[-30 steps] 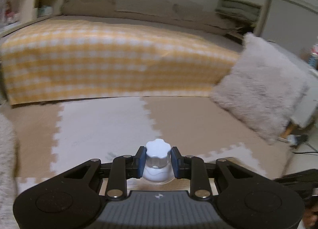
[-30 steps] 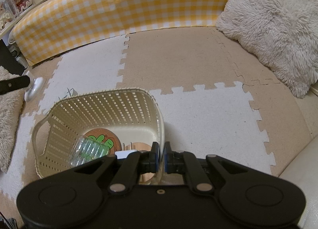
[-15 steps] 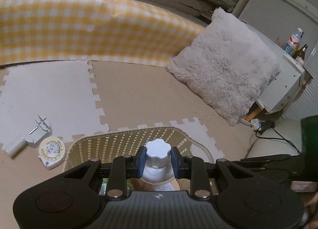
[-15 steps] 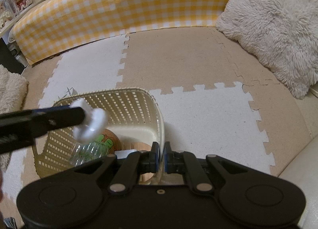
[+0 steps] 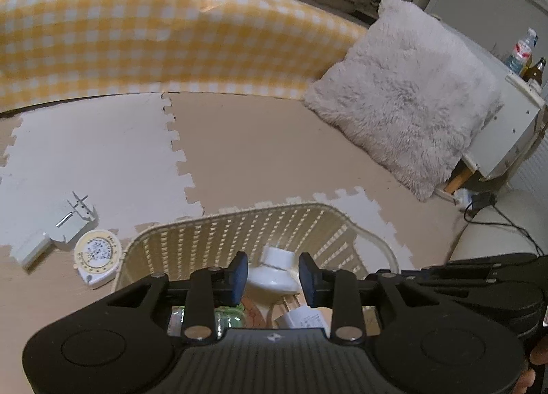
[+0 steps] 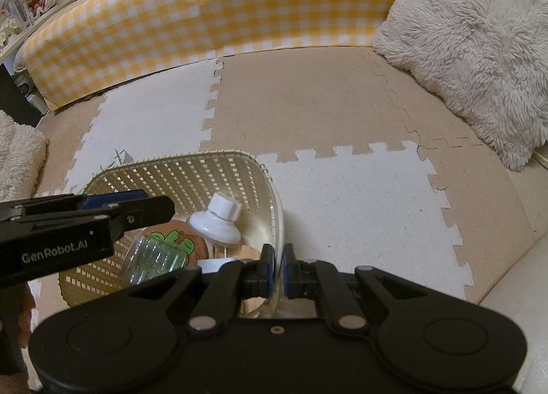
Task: Organize rigid objects
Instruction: 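Carry the knob over the basket and release it inside with the left tool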
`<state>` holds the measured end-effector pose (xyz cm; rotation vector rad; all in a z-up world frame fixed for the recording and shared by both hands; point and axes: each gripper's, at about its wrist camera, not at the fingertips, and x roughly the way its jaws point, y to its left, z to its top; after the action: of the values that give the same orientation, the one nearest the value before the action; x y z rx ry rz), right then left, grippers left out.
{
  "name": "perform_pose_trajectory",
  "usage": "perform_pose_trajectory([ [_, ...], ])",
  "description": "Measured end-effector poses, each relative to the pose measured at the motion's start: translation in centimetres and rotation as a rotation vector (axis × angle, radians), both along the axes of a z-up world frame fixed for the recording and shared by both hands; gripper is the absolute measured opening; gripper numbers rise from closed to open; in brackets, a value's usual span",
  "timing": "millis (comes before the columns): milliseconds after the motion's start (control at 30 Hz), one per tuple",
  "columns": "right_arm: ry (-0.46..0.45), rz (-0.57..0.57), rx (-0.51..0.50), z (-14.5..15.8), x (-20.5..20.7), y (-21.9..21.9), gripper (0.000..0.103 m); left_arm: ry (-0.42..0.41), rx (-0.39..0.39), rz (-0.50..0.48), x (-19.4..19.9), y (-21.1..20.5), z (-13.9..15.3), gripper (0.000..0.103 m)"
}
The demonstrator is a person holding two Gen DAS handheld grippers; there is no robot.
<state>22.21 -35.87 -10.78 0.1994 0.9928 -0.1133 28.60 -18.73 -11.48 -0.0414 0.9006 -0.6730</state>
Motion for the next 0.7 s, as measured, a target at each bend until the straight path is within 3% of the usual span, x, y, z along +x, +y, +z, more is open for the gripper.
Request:
perform_pose_trajectory([
  [333,0.000,0.000,-0.001,0.0,0.0,0.0,0.006,0.006,0.070,-0.042,-0.9,-0.6,0.5,0.054],
  [567,0.000,0.000,-0.001,0.0,0.0,0.0,0.006,0.003,0.078,-0.056,-1.5,-1.0,1.1,0.078],
  [700,0.000,0.000,0.000,0.0,0.0,0.0,0.006,0.004,0.084,-0.055,-1.6,-1.1,1.3,0.083],
])
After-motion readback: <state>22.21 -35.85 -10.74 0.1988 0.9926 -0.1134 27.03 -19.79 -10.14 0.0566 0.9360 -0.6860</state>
